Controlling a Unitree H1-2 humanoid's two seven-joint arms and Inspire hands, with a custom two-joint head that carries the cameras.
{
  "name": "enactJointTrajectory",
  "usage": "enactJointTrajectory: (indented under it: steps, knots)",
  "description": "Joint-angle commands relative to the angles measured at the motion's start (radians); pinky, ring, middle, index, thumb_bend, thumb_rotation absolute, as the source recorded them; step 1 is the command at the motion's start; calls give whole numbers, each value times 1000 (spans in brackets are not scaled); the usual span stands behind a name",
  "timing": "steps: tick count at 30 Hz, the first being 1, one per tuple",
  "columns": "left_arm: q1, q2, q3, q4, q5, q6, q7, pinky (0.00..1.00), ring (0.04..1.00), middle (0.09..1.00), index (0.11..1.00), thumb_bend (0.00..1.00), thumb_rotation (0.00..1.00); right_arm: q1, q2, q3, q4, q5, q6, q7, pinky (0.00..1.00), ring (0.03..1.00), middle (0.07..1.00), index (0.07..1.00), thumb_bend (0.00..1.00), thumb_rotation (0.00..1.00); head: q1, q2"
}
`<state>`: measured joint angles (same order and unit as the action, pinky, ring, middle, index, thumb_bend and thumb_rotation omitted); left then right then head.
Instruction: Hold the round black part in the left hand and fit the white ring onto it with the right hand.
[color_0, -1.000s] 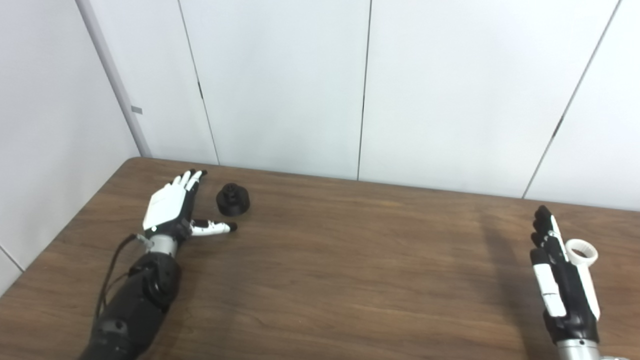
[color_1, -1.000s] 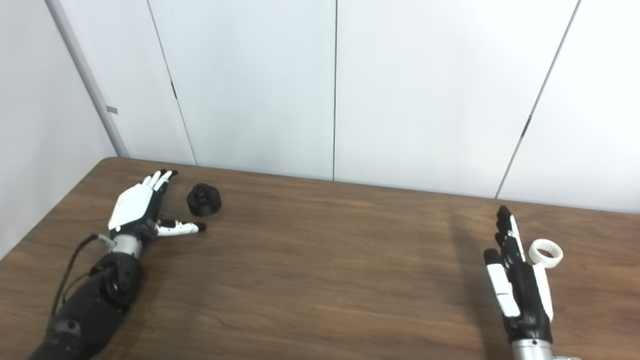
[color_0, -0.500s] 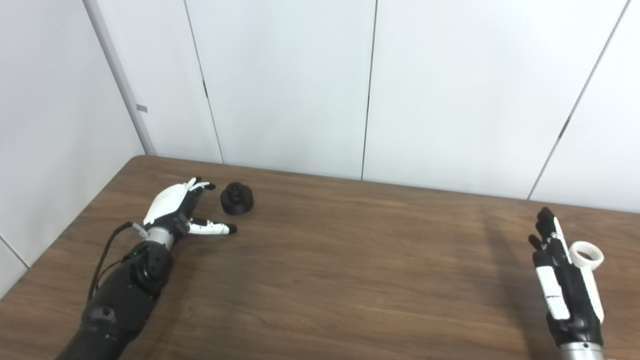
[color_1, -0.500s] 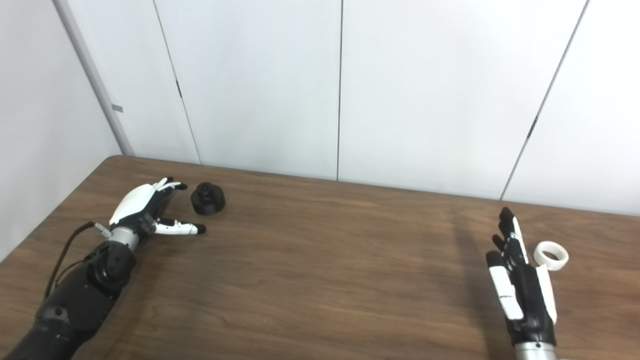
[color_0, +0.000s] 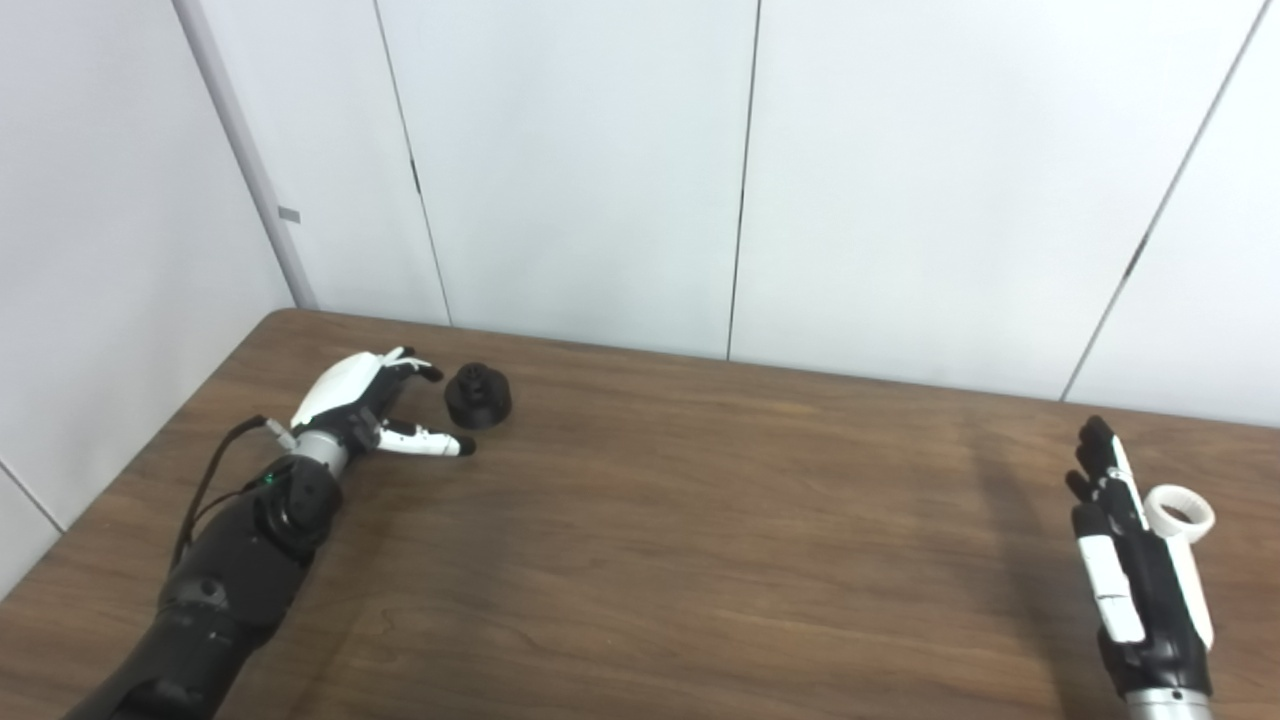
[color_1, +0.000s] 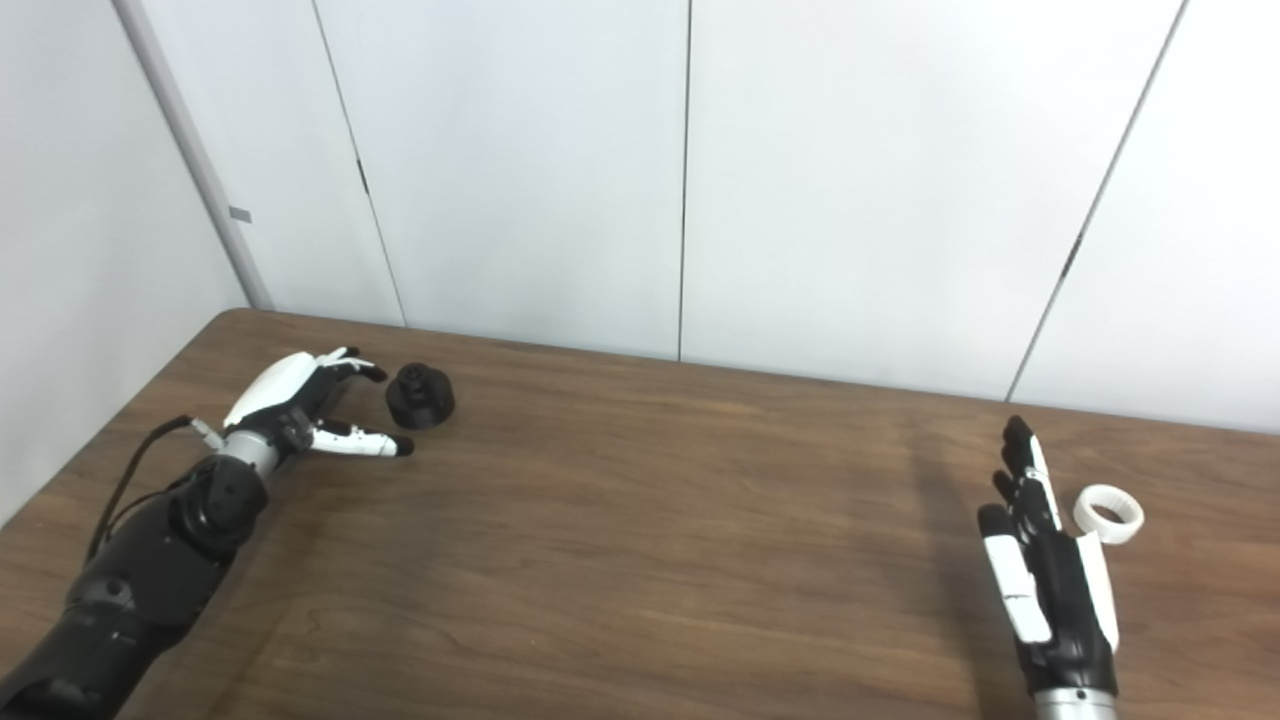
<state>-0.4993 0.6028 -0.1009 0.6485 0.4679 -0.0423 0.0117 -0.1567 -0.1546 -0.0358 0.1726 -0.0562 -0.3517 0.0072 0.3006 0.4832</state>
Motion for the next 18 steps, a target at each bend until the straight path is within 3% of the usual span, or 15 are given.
enactJointTrajectory:
  steps: [1,9,18]
  knots:
    - [-70,36,3,4,-3,-22,6,1000,1000,986,807,1000,430,85,-3,7,61,-6,-11,6,955,1000,1000,1000,463,927,3,2]
    - [-113,31,-24,64,9,-44,8,1000,1000,980,799,1000,438,99,1,7,28,17,14,19,921,1000,1000,1000,472,920,1,12]
    - [-136,30,-49,130,19,-84,32,1000,1000,971,791,1000,388,104,6,7,18,-4,19,14,961,1000,1000,1000,467,932,-1,16]
